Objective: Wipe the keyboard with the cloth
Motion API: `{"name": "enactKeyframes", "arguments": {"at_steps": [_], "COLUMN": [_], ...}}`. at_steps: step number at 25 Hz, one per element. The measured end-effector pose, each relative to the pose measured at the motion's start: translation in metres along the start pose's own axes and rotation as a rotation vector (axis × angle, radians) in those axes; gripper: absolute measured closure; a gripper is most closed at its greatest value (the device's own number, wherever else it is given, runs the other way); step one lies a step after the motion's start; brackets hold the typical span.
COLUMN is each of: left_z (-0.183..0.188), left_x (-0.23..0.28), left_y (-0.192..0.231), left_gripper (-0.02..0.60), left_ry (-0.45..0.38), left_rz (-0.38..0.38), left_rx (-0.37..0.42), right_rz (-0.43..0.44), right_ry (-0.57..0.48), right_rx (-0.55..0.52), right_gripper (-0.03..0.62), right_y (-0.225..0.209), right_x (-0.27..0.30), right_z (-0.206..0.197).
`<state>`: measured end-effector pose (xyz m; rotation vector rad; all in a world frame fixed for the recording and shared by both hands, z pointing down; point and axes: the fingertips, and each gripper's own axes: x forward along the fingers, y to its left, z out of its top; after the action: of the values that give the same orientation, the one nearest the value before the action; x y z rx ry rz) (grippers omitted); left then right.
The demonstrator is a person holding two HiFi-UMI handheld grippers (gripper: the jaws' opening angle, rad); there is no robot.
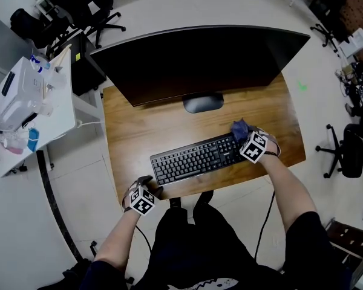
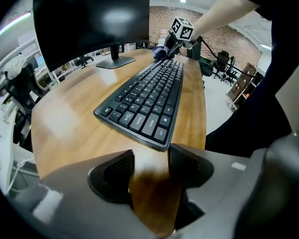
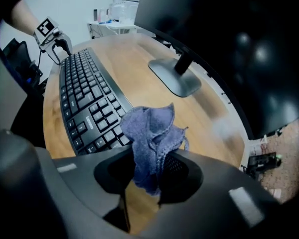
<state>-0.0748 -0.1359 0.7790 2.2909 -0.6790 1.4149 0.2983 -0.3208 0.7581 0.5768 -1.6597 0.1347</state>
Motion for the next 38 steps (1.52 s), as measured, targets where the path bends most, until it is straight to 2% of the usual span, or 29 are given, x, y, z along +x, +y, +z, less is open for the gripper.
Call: {"name": "enactKeyframes", "arguments": {"at_steps": [2, 4, 7, 10, 13, 16, 19, 22, 26, 33, 38], "left_z": [0.001, 0.002, 0.0, 0.0, 0.002, 0.002, 0.002, 0.001, 0.0, 0.0, 0.001], "left_x": [0.001, 0.002, 0.0, 0.0, 0.001, 0.001, 0.001, 0.0, 0.0, 0.001, 0.0], "left_y": [0.0, -0.001, -0.001, 0.0, 0.0, 0.0, 0.0, 0.001, 0.001, 0.001, 0.001], "left_gripper": [0.354, 0.354, 0.354, 0.354, 0.354, 0.354, 0.354, 0.354, 0.354, 0.354, 0.354], "left_ry": [0.007, 0.01, 0.003, -0.001, 0.009, 0.009, 0.008, 0.011, -0.007, 0.002, 0.01], "left_rz": [-0.003, -0.005, -0.002, -0.003, -0.009, -0.007, -0.006, -0.011, -0.008, -0.009, -0.008], "left_rx": [0.001, 0.002, 0.0, 0.002, 0.005, 0.005, -0.001, -0.003, 0.0, 0.001, 0.004], "right_rz": [-0.024, -0.024, 0.063, 0.172, 0.221, 0.233, 0.237, 0.227, 0.182, 0.098, 0.037], "right_ry": [-0.017, -0.1, -0.267, -0.37, -0.408, -0.382, -0.354, -0.338, -0.288, -0.163, -0.087], "right_rx": [0.021, 0.005, -0.075, -0.217, -0.371, -0.466, -0.485, -0.465, -0.38, -0.156, -0.087], "right_gripper": [0.462, 0.462, 0.462, 0.462, 0.462, 0.462, 0.462, 0.462, 0.464, 0.464, 0.464], "right_y": [-0.001, 0.016, 0.084, 0.173, 0.245, 0.281, 0.285, 0.27, 0.222, 0.124, 0.075], "right_x": [-0.006, -0.017, -0.028, -0.037, -0.042, -0.034, -0.022, -0.021, -0.015, -0.01, -0.012], "right_z": [0.007, 0.041, 0.128, 0.211, 0.262, 0.28, 0.274, 0.252, 0.195, 0.085, 0.029]}}
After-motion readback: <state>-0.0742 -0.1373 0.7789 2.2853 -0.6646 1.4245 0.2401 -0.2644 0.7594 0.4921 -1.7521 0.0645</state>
